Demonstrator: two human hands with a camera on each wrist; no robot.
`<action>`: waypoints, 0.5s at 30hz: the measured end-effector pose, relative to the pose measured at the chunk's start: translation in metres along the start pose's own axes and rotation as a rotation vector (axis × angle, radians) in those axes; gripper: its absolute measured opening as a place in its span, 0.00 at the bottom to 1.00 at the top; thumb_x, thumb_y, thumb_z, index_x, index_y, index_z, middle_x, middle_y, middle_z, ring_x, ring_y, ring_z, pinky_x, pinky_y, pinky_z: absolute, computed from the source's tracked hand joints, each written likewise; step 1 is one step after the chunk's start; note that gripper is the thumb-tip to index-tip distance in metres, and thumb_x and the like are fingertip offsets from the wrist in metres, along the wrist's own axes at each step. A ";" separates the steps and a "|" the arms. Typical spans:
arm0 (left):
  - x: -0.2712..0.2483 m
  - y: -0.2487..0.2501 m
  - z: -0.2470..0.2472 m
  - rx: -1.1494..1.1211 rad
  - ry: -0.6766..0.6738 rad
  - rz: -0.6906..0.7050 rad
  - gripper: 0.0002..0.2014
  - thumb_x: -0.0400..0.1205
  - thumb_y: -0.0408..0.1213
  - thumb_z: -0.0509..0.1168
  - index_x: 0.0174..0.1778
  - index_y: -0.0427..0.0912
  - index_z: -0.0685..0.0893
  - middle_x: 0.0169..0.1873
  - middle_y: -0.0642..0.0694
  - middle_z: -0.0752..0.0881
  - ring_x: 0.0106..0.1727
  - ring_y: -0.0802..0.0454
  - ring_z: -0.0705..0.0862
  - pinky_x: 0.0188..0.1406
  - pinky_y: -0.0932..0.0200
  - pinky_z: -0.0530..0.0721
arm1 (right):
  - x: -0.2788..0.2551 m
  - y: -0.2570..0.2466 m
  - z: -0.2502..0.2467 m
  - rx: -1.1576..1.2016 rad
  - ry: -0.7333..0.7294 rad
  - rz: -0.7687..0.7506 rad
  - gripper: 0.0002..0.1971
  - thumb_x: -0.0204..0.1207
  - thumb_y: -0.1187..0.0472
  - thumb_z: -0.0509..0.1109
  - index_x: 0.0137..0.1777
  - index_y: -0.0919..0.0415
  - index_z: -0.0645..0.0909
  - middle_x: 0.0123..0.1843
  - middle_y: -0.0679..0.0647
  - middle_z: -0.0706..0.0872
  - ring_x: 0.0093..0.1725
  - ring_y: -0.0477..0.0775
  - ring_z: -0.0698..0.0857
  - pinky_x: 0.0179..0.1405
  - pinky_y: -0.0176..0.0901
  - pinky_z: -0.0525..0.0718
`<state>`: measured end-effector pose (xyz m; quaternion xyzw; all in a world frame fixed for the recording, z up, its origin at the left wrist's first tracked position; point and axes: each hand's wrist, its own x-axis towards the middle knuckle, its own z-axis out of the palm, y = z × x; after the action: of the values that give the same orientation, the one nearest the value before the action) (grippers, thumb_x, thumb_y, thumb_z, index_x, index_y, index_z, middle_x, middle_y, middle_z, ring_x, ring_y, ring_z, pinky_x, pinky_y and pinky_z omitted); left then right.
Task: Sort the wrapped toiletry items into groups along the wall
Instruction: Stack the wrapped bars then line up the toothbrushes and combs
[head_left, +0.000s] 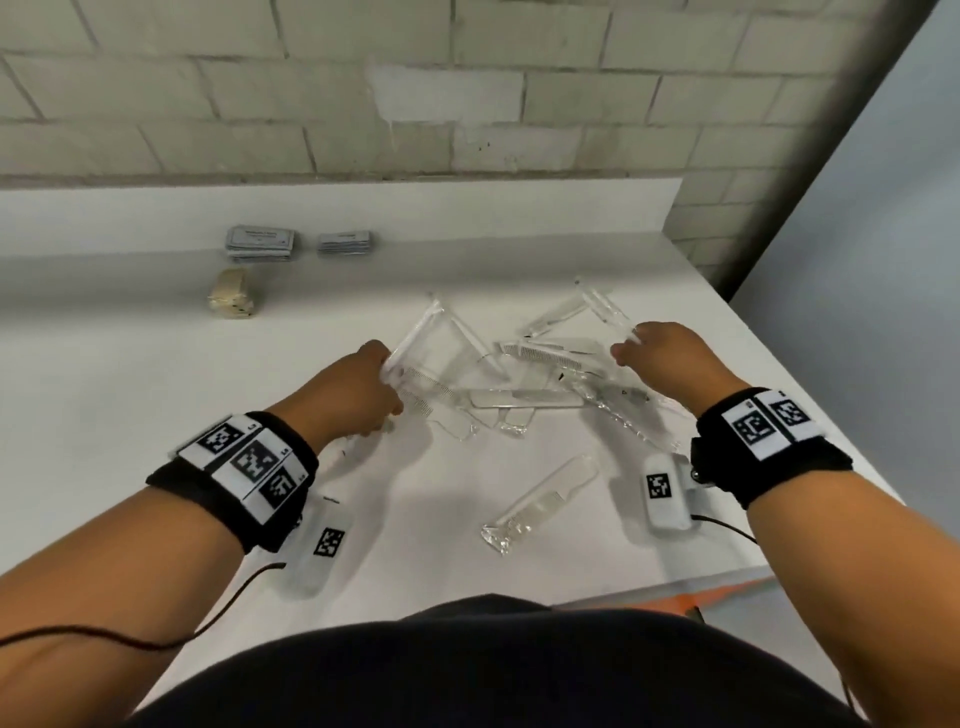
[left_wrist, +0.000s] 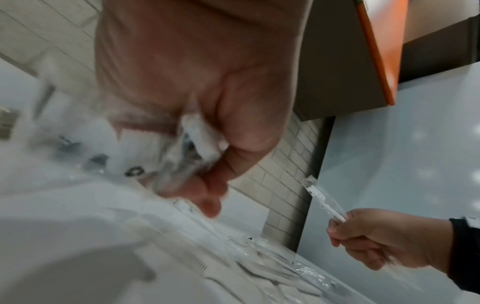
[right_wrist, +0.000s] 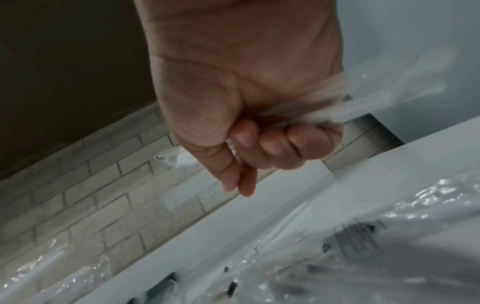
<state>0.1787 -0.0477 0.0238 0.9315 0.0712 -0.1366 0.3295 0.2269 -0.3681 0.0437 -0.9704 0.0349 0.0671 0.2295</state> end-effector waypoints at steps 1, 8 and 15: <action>0.009 0.007 0.002 0.014 0.030 0.004 0.11 0.80 0.38 0.64 0.57 0.44 0.74 0.45 0.41 0.88 0.34 0.47 0.82 0.28 0.59 0.76 | 0.007 0.003 -0.002 -0.043 -0.011 -0.013 0.13 0.81 0.55 0.63 0.46 0.66 0.80 0.45 0.59 0.80 0.48 0.62 0.80 0.43 0.44 0.72; 0.079 0.055 0.016 0.081 0.162 -0.113 0.18 0.80 0.51 0.62 0.53 0.37 0.78 0.44 0.42 0.83 0.37 0.46 0.80 0.37 0.57 0.75 | 0.013 0.014 0.002 -0.444 -0.401 -0.134 0.21 0.65 0.37 0.74 0.41 0.54 0.78 0.41 0.49 0.80 0.49 0.56 0.82 0.45 0.45 0.79; 0.131 0.088 0.042 0.013 0.206 -0.272 0.37 0.76 0.57 0.68 0.71 0.34 0.66 0.59 0.37 0.81 0.57 0.38 0.83 0.45 0.54 0.75 | 0.017 0.021 0.014 -0.548 -0.498 -0.262 0.11 0.76 0.57 0.63 0.57 0.57 0.77 0.60 0.56 0.83 0.56 0.57 0.82 0.48 0.43 0.78</action>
<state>0.3141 -0.1362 0.0053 0.9245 0.2291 -0.0842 0.2929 0.2400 -0.3815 0.0195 -0.9459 -0.1652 0.2776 -0.0302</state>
